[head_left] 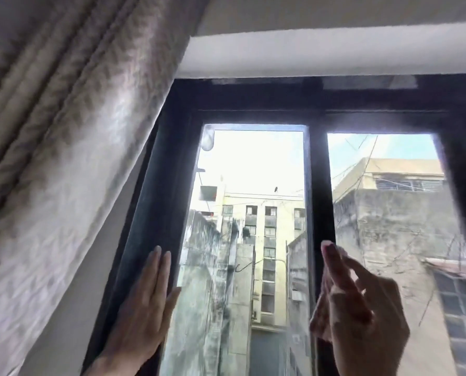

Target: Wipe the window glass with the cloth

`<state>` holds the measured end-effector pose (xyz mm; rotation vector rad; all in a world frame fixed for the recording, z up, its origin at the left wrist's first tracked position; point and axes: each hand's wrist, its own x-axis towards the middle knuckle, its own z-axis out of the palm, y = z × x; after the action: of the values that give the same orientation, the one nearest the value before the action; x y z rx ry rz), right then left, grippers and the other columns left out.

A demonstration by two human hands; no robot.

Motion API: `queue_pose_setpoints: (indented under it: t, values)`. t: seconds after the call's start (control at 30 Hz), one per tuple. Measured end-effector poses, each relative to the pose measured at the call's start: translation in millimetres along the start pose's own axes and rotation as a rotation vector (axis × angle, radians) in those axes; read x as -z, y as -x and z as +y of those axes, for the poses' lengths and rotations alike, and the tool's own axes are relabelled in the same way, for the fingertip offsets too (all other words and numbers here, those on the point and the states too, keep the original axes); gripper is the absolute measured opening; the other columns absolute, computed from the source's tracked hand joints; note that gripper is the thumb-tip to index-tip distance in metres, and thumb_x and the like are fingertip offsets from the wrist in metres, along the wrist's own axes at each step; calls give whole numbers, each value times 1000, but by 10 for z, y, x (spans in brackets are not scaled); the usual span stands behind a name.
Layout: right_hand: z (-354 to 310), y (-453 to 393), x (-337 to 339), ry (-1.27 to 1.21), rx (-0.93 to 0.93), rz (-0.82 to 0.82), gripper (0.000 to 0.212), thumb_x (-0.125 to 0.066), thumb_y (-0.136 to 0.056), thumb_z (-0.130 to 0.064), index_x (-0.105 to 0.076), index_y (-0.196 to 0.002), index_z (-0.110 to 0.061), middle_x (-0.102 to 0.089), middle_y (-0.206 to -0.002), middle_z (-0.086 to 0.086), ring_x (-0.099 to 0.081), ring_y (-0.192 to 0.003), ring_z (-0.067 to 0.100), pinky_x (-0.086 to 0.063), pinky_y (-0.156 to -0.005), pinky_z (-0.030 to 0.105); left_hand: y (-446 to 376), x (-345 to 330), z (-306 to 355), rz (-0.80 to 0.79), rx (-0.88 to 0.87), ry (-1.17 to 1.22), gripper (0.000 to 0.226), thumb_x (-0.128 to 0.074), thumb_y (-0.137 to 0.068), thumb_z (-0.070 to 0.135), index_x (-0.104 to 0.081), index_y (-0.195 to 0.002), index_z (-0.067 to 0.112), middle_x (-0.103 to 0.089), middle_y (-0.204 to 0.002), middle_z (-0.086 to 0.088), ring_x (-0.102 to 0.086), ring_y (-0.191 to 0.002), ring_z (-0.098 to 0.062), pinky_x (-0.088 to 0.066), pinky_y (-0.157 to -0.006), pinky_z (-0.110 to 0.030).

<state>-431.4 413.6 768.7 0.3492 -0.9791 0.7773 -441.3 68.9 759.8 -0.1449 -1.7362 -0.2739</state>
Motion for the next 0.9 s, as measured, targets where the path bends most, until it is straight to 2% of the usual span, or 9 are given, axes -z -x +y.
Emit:
queue_pose_setpoints:
  t: [0.03, 0.1, 0.2, 0.33, 0.43, 0.5, 0.6, 0.77, 0.9]
  values:
    - [-173, -70, -133, 7, 38, -61, 56, -57, -84, 14, -72, -129, -16, -62, -115, 3, -73, -91, 30, -66, -80, 40, 7, -132, -53, 0, -34, -70, 82, -11, -109, 54, -47, -152, -5, -44, -163, -27, -48, -149, -44, -15, -132, -33]
    - [-318, -283, -518, 42, 70, -235, 53, -59, -91, 14, -70, -135, -14, -52, -130, -8, -64, -103, 45, -63, -87, 59, 9, -415, -186, -20, -88, -200, 77, -12, -110, 50, -50, -151, -4, -45, -161, -29, -50, -146, -46, -14, -130, -40]
    - [-180, -447, -737, 326, 112, -432, 48, -54, -99, -13, -64, -145, -7, -57, -136, 13, -45, -121, 33, -43, -105, 36, -26, -620, -273, -8, -144, -186, 75, -16, -109, 47, -39, -157, -6, -38, -168, -27, -42, -154, -41, -30, -128, -51]
    - [-162, -516, -655, 645, 400, -692, 61, -49, -99, -45, -63, -145, -9, -57, -132, 15, -51, -124, 33, -52, -108, 55, 18, -624, -257, 29, -142, -206, 74, -26, -106, 45, -33, -159, -7, -33, -169, -27, -35, -157, -42, -31, -126, -56]
    - [-94, -778, -544, 738, 628, -766, 54, -45, -100, -45, -67, -141, -17, -59, -134, 5, -53, -129, 31, -37, -114, 58, 17, -643, -271, 41, -151, -206, 75, -33, -102, 43, -35, -158, -6, -34, -169, -27, -36, -156, -41, -27, -126, -53]
    - [-22, -952, -584, 607, 721, -817, 43, -50, -106, -34, -64, -141, -16, -59, -135, 3, -55, -129, 26, -43, -117, 59, 15, -665, -296, 75, -164, -225, 74, -33, -102, 43, -35, -158, -6, -33, -169, -26, -36, -157, -40, -27, -126, -53]
    - [-10, -937, -810, 467, 610, -770, 38, -53, -112, -24, -64, -141, -2, -63, -132, 10, -58, -124, 25, -53, -117, 50, 5, -675, -299, 90, -164, -236, 74, -31, -103, 43, -33, -160, -5, -33, -170, -25, -35, -158, -39, -26, -127, -53]
    - [-288, -420, -1387, 468, 350, -506, 33, -54, -111, -8, -64, -143, -5, -68, -144, 16, -55, -144, 29, -40, -128, 57, 9, -719, -307, 102, -162, -220, 72, -29, -104, 41, -33, -160, -5, -34, -170, -25, -35, -158, -39, -26, -128, -53]
    - [-607, 377, -1558, 334, 567, -618, 46, -47, -108, -4, -58, -150, -22, -58, -160, 4, -41, -158, 18, -26, -138, 51, -3, -719, -307, 119, -163, -198, 71, -32, -103, 38, -35, -159, -6, -35, -169, -25, -36, -157, -39, -26, -128, -53]
